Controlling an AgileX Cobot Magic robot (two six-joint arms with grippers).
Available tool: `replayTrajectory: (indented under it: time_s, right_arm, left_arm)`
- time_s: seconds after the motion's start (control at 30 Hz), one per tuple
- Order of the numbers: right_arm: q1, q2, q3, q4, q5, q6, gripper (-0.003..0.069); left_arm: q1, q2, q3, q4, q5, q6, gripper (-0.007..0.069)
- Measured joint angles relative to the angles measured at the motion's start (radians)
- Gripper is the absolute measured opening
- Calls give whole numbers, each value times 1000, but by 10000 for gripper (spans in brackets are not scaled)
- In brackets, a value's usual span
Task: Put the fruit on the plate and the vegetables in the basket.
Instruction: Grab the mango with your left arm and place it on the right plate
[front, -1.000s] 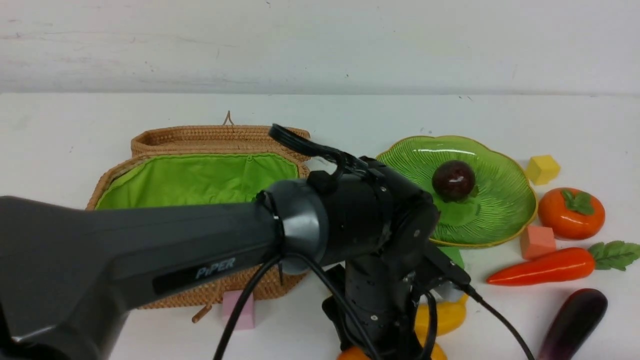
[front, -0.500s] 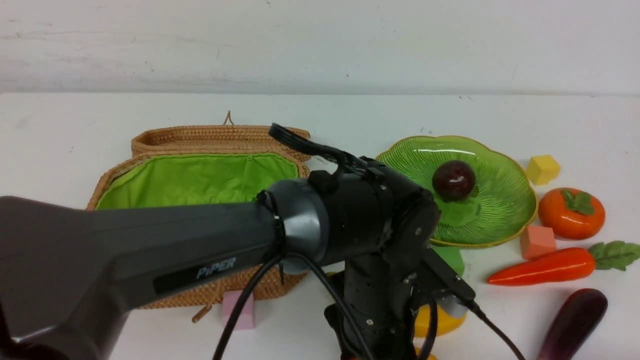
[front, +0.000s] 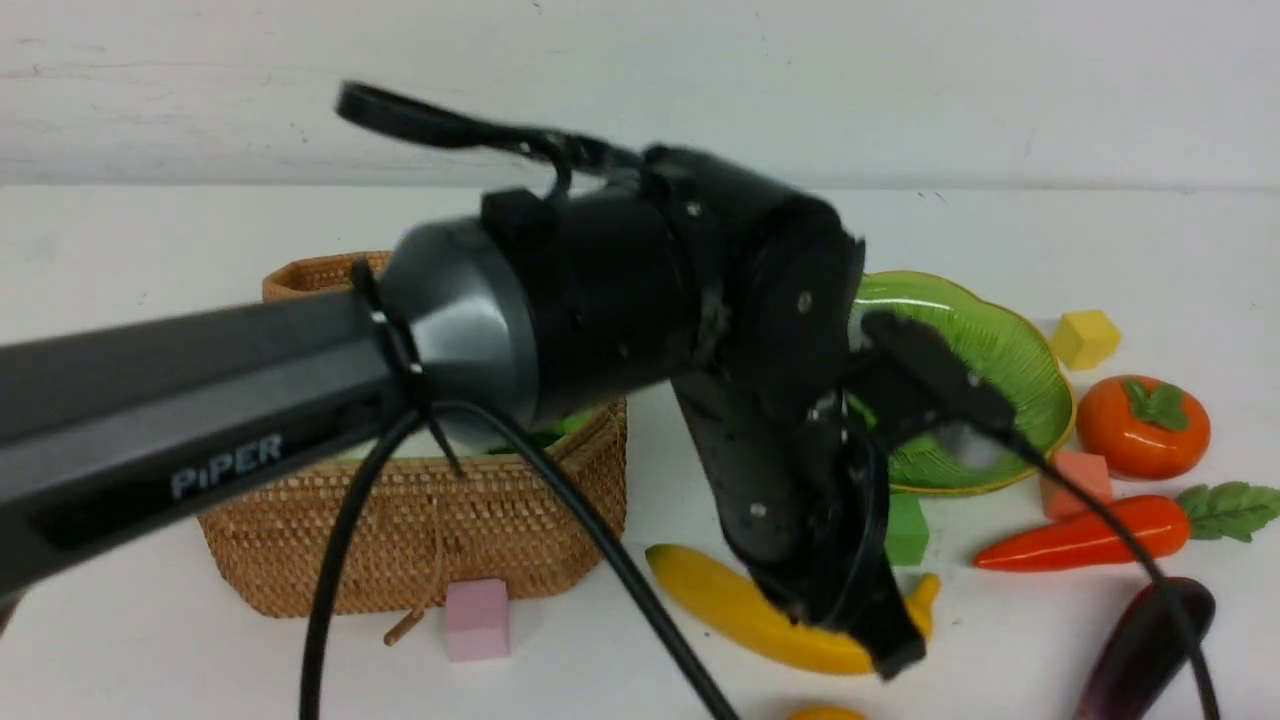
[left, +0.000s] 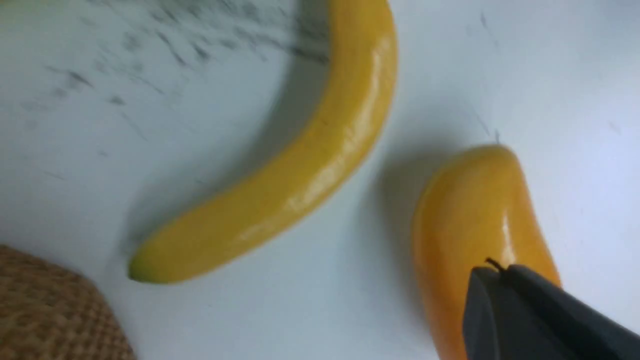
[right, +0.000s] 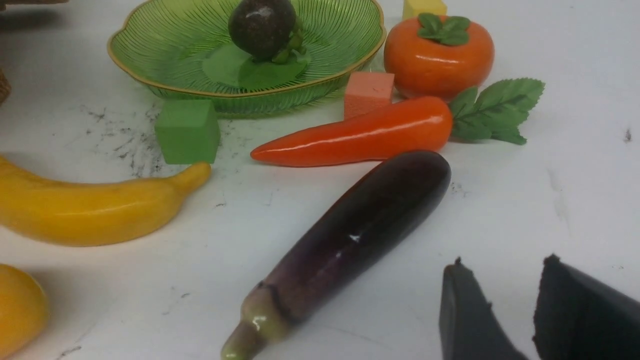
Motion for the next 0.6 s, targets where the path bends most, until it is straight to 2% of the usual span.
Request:
replayTrajectory:
  time_s: [0.1, 0.23, 0.27, 0.33, 0.43, 0.47, 0.5, 0.6]
  right_arm:
    - [0, 0, 0, 0, 0, 0, 238]
    - [0, 0, 0, 0, 0, 0, 238]
    - [0, 0, 0, 0, 0, 0, 238]
    - [0, 0, 0, 0, 0, 0, 238]
    - [0, 0, 0, 1, 0, 0, 238]
    - [0, 0, 0, 1, 0, 0, 238]
    - [0, 0, 0, 1, 0, 0, 238]
    - [0, 0, 0, 1, 0, 0, 238]
  left_arm:
    - [-9, 0, -5, -1, 14, -57, -3]
    - [-53, 0, -5, 24, 57, -117, 73]
    - [-74, 0, -5, 64, 66, -142, 143]
    - [-90, 0, -5, 92, 69, -175, 226]
    - [-97, 5, -5, 133, 73, -258, 418]
    - [-97, 6, -5, 133, 74, -269, 432]
    - [-97, 19, -5, 130, 86, -302, 554]
    - [-96, 56, -5, 86, 102, -319, 647]
